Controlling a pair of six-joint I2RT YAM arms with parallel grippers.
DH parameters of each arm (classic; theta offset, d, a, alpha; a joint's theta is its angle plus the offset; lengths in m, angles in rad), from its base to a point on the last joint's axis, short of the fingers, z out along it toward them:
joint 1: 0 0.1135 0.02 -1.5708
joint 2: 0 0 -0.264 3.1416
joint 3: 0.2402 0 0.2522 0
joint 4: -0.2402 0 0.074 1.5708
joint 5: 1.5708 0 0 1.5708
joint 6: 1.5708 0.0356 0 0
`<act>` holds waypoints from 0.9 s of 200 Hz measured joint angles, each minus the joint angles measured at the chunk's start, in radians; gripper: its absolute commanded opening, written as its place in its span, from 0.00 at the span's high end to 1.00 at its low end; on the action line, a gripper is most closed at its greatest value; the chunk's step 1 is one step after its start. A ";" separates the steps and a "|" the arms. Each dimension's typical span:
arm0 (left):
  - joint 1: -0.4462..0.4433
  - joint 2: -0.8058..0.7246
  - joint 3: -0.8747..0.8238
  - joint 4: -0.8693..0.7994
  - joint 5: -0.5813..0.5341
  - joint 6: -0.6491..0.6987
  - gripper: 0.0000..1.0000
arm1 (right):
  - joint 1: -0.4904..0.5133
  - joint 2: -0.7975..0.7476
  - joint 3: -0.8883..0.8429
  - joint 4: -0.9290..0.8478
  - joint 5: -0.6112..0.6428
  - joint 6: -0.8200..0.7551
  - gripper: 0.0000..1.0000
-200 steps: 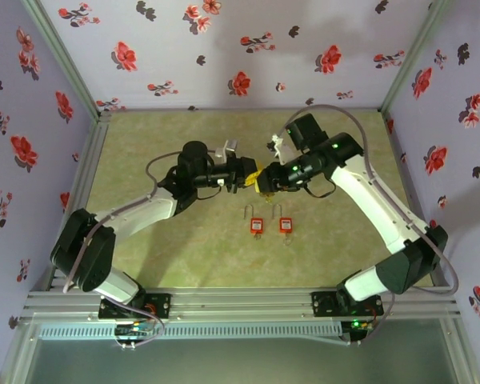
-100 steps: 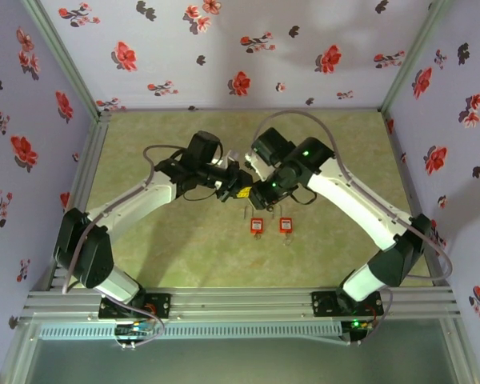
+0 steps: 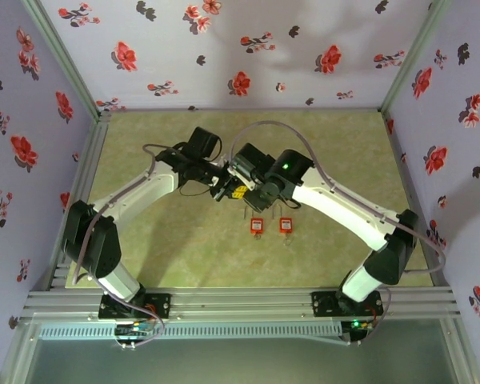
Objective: Unlock with the key
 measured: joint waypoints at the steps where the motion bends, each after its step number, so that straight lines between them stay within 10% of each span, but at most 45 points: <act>1: 0.000 0.000 0.000 0.000 0.000 0.000 0.99 | 0.000 0.000 0.000 0.000 0.002 0.000 1.00; 37: 0.011 0.000 0.000 0.025 0.020 -0.021 0.96 | 0.025 -0.008 -0.008 0.020 0.081 0.000 1.00; 105: 0.093 -0.073 -0.065 0.050 0.009 -0.127 0.51 | 0.090 -0.016 -0.021 0.108 0.217 -0.144 1.00; 180: 0.179 -0.340 -0.249 0.170 -0.161 -0.092 0.26 | -0.012 -0.033 0.051 0.052 0.024 -0.011 1.00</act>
